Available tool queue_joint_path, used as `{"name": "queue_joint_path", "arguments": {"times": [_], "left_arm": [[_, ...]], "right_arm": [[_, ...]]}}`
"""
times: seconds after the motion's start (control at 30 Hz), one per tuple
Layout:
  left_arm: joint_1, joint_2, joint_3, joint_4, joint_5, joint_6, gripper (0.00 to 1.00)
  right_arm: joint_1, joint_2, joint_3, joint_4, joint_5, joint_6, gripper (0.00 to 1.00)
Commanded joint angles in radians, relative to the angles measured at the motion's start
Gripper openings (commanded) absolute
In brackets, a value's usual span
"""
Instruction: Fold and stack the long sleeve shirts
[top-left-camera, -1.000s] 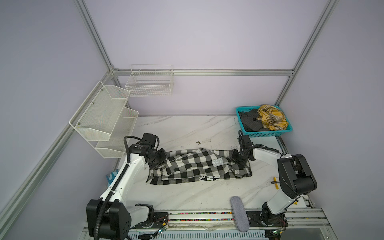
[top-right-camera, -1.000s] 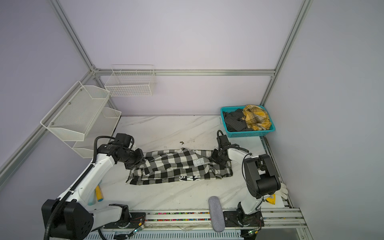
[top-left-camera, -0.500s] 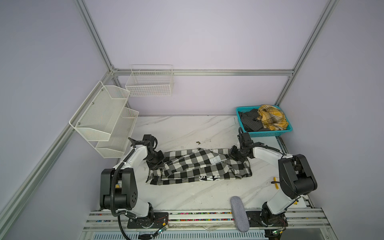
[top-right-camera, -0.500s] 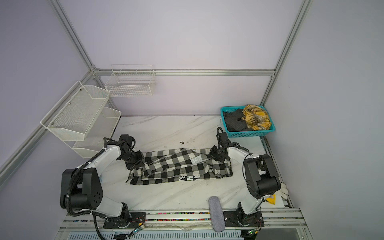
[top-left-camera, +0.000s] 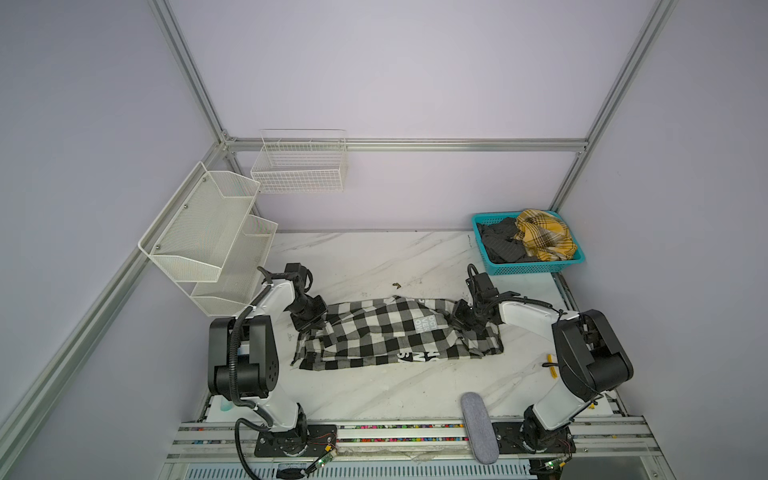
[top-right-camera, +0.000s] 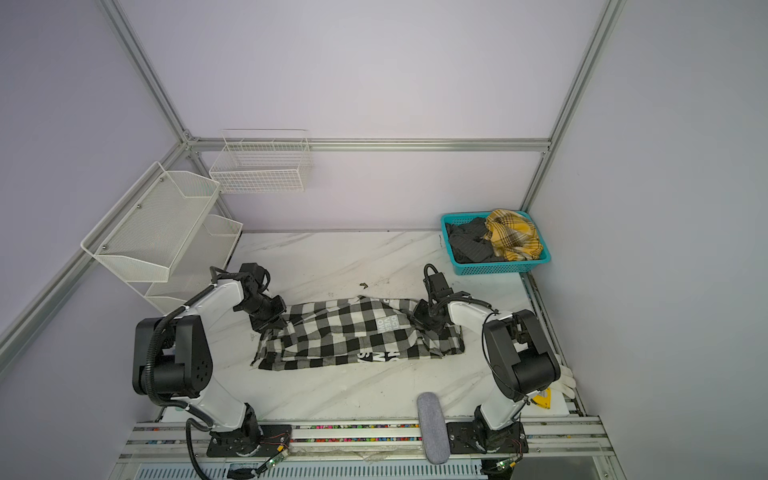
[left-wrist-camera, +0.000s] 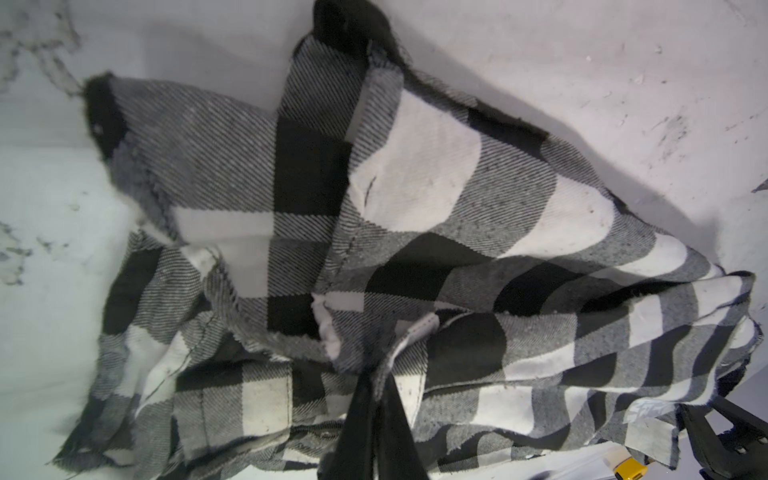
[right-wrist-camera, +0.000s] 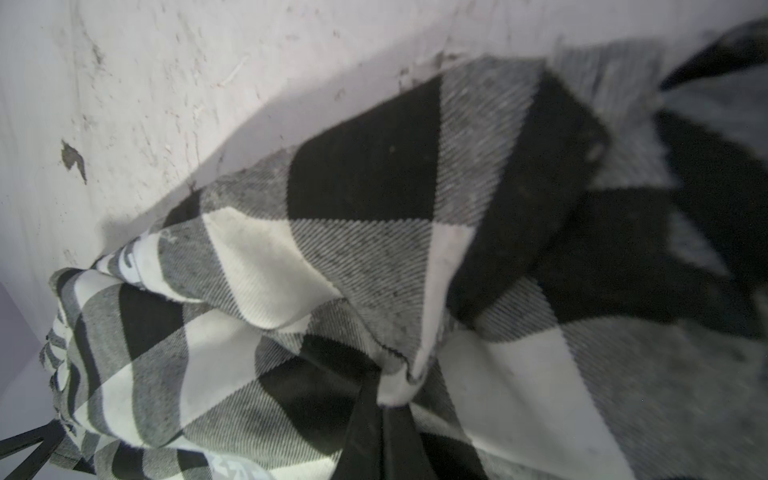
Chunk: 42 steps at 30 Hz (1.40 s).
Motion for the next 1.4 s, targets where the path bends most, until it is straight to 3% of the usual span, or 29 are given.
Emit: {"name": "queue_joint_path", "arguments": {"times": [0.0, 0.47, 0.63, 0.77, 0.8, 0.87, 0.9, 0.93, 1.0, 1.07, 1.13, 1.23, 1.37], "left_arm": [[0.016, 0.018, 0.103, 0.012, -0.031, 0.031, 0.0], [0.062, -0.006, 0.142, -0.024, -0.051, 0.068, 0.0], [0.077, 0.066, 0.099, 0.009, -0.124, 0.087, 0.0], [0.08, 0.124, 0.061, 0.047, -0.082, 0.074, 0.0], [0.08, 0.131, 0.054, 0.051, -0.072, 0.07, 0.0], [0.079, 0.128, 0.041, 0.051, -0.061, 0.065, 0.0], [0.079, 0.12, 0.03, 0.052, -0.059, 0.062, 0.08], [0.079, 0.109, 0.02, 0.051, -0.061, 0.059, 0.2], [0.08, 0.077, 0.002, 0.046, -0.073, 0.052, 0.43], [0.079, 0.039, 0.012, 0.026, -0.104, 0.044, 0.52], [0.066, -0.005, 0.047, -0.004, -0.181, 0.038, 0.58], [-0.005, -0.051, 0.128, -0.037, -0.359, 0.039, 0.64], [-0.046, -0.052, 0.18, -0.016, -0.334, 0.021, 0.58]], "right_arm": [[0.034, 0.014, 0.02, 0.008, 0.026, 0.039, 0.0], [0.055, -0.065, 0.029, -0.051, 0.128, 0.074, 0.0], [0.089, -0.047, 0.002, -0.02, 0.124, 0.102, 0.0], [0.118, -0.015, 0.017, -0.015, 0.128, 0.112, 0.0], [0.121, -0.013, 0.026, -0.025, 0.133, 0.103, 0.05], [0.121, -0.025, 0.055, -0.065, 0.147, 0.074, 0.32], [0.122, -0.04, 0.073, -0.093, 0.158, 0.053, 0.45], [0.122, -0.056, 0.089, -0.12, 0.169, 0.033, 0.52], [0.128, -0.095, 0.126, -0.203, 0.198, -0.022, 0.6], [0.146, -0.135, 0.145, -0.277, 0.222, -0.074, 0.64], [0.186, -0.169, 0.145, -0.335, 0.24, -0.11, 0.62], [0.268, -0.204, 0.101, -0.371, 0.232, -0.118, 0.49], [0.328, -0.227, 0.013, -0.327, 0.19, -0.061, 0.35]]}}
